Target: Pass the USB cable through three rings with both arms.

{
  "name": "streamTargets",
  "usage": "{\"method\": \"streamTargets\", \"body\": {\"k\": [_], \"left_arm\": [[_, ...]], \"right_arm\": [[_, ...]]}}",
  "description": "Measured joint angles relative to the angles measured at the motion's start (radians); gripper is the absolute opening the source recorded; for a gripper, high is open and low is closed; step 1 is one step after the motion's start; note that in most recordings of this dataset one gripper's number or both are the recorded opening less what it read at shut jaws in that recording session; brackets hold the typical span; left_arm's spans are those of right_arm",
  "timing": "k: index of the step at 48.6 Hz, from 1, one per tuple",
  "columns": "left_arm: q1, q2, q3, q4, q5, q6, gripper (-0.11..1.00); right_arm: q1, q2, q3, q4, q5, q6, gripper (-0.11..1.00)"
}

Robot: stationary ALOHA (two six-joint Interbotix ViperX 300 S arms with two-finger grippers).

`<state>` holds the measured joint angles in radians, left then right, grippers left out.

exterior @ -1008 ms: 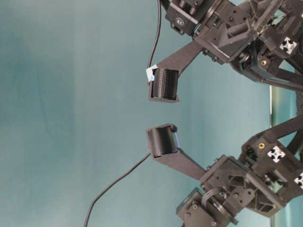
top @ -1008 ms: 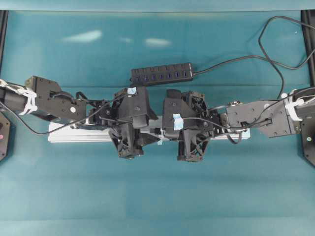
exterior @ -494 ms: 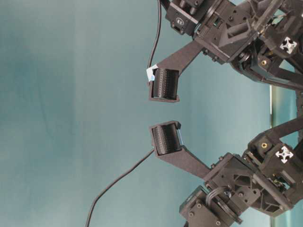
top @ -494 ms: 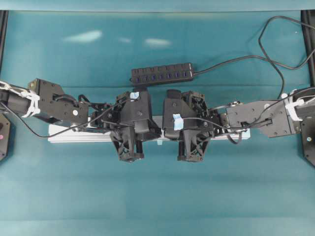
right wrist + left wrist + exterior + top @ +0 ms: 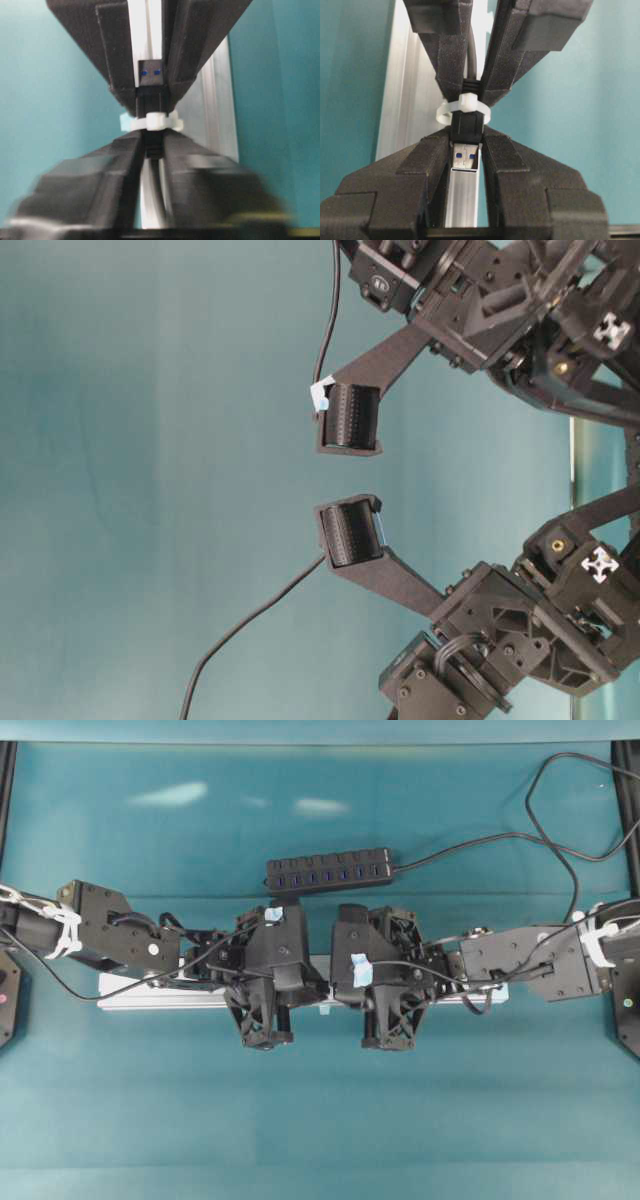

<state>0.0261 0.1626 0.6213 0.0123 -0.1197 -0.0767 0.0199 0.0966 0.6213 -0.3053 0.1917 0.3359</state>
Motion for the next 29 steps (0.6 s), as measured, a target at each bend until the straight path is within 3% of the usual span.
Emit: {"method": "streamTargets", "body": {"k": [16, 29], "left_arm": [[0.003, 0.0, 0.006, 0.0, 0.006, -0.005, 0.2], [0.003, -0.005, 0.029, 0.002, 0.054, -0.003, 0.2]], "right_arm": [[0.021, -0.006, 0.0, 0.0, 0.077, 0.0, 0.92], [0.014, -0.012, 0.002, 0.0, 0.081, 0.0, 0.88]]}}
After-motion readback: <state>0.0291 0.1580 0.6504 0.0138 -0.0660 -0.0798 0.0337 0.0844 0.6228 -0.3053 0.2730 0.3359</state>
